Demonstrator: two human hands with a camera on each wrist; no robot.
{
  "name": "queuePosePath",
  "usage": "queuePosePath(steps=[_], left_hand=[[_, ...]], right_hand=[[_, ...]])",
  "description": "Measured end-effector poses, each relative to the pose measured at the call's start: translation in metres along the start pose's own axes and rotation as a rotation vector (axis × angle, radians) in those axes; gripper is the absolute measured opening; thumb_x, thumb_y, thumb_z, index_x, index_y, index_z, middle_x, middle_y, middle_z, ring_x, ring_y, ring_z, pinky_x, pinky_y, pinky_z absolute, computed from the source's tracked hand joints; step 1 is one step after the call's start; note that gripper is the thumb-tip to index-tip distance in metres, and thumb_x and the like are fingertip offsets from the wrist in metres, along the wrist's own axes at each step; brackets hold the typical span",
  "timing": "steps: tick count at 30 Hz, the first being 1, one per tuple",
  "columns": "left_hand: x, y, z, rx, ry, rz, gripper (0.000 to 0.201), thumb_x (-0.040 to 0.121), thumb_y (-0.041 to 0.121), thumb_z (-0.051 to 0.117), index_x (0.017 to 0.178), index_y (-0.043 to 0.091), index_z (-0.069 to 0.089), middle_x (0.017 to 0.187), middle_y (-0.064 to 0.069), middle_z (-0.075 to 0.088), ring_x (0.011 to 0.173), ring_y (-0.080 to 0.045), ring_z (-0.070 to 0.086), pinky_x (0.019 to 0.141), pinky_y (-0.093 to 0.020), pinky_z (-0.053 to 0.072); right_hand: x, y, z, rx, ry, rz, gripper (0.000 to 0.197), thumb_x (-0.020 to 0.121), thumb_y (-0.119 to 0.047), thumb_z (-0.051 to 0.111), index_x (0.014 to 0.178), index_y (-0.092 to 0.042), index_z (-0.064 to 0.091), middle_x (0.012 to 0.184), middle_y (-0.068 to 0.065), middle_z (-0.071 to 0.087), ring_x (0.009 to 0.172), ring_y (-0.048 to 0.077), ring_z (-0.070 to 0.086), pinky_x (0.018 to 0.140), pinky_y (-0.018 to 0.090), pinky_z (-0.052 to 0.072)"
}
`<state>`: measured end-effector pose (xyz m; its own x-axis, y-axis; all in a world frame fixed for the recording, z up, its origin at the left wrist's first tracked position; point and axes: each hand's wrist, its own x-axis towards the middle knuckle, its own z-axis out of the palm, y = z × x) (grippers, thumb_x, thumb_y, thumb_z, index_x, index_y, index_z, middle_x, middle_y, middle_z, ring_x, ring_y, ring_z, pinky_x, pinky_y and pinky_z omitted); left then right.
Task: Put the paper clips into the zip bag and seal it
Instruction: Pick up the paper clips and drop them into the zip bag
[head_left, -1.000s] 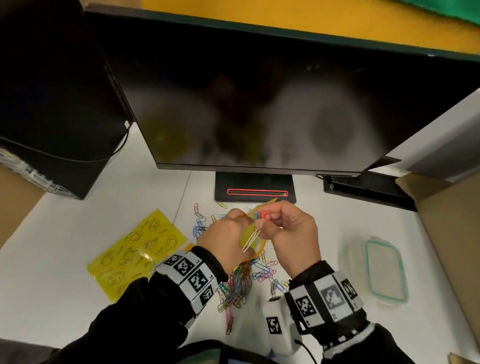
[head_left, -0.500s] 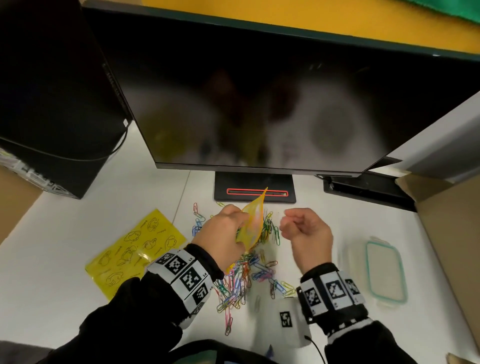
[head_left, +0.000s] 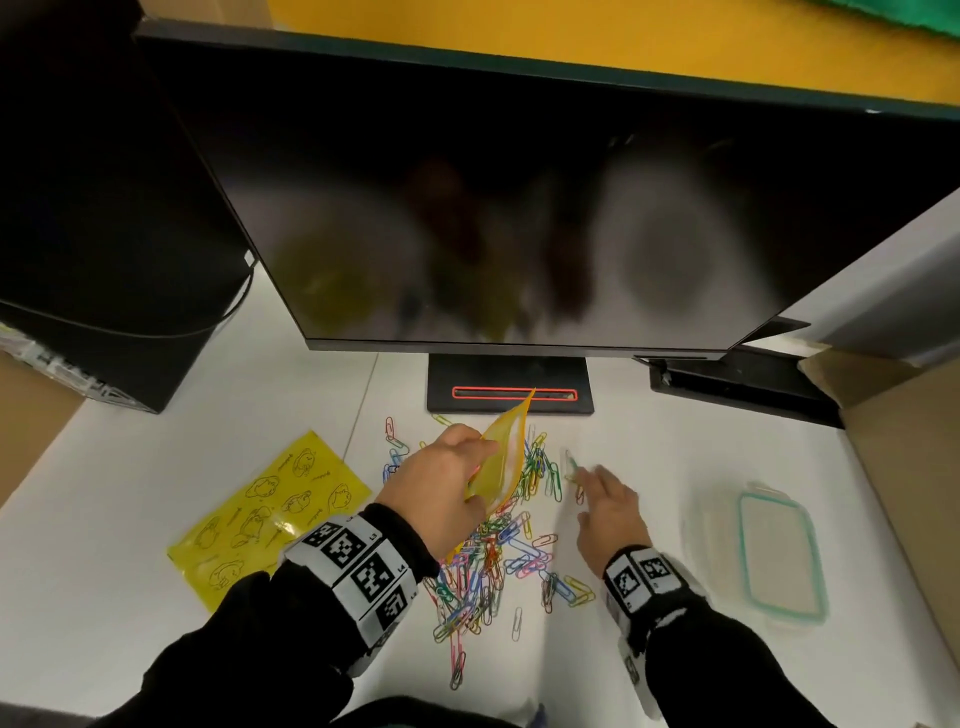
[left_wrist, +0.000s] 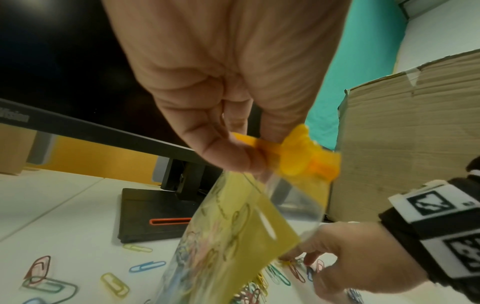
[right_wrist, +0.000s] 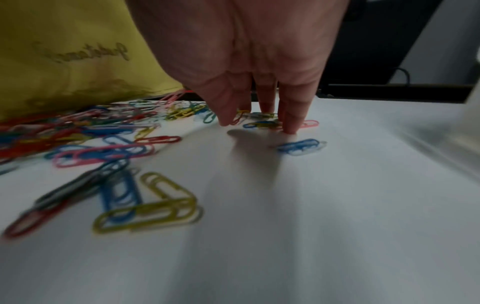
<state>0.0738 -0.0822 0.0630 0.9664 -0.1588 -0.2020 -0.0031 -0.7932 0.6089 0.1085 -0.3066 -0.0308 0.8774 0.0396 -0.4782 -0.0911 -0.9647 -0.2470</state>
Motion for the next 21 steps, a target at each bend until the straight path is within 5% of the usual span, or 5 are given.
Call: queuePosePath(steps=[3,6,10,14,21], left_hand=[[0.003,0.001,-0.001,-0.006,0.004,0.007,0.054,0.079,0.013,0.059,0.131,0.022,0.047,0.132,0.004,0.044,0.081,-0.012,0.055,0.083,-0.017,0.042],[0.004,0.0,0.0,-0.013,0.011,0.003,0.054,0.079,0.014,0.059,0.131,0.021,0.047,0.132,0.004,0.045,0.098,-0.015,0.059,0.087,-0.02,0.044],[0.004,0.001,0.002,-0.012,0.014,0.001,0.055,0.079,0.013,0.059,0.131,0.022,0.046,0.131,0.004,0.045,0.099,-0.017,0.06,0.089,-0.023,0.046],[0.001,0.002,0.003,0.009,0.008,0.006,0.056,0.079,0.014,0.059,0.132,0.022,0.045,0.133,0.004,0.044,0.102,-0.017,0.059,0.09,-0.022,0.044],[-0.003,0.0,-0.001,0.026,0.001,0.006,0.053,0.079,0.017,0.06,0.131,0.022,0.047,0.132,0.003,0.045,0.085,-0.015,0.057,0.086,-0.018,0.042]], right_hand=[[-0.02,-0.005,0.007,-0.01,-0.005,-0.119,0.051,0.093,-0.015,0.043,0.141,-0.025,0.028,0.152,0.004,0.02,0.136,0.027,0.022,0.11,0.037,0.033],[-0.043,-0.007,0.016,0.016,-0.019,-0.213,0.051,0.092,-0.031,0.047,0.14,-0.022,0.031,0.15,0.006,0.025,0.134,0.027,0.026,0.11,0.035,0.031],[-0.058,-0.011,0.024,0.039,-0.085,-0.251,0.083,0.073,-0.055,0.065,0.141,-0.023,0.028,0.145,0.002,0.028,0.131,0.022,0.025,0.108,0.031,0.03],[-0.056,-0.022,0.029,0.076,-0.086,-0.23,0.109,0.061,-0.051,0.075,0.145,-0.027,0.01,0.142,-0.004,0.026,0.127,0.021,0.026,0.105,0.033,0.036],[-0.041,-0.04,0.035,-0.04,0.0,-0.249,0.05,0.083,-0.013,0.057,0.131,-0.021,0.045,0.126,0.007,0.043,0.112,0.026,0.043,0.086,0.035,0.047]])
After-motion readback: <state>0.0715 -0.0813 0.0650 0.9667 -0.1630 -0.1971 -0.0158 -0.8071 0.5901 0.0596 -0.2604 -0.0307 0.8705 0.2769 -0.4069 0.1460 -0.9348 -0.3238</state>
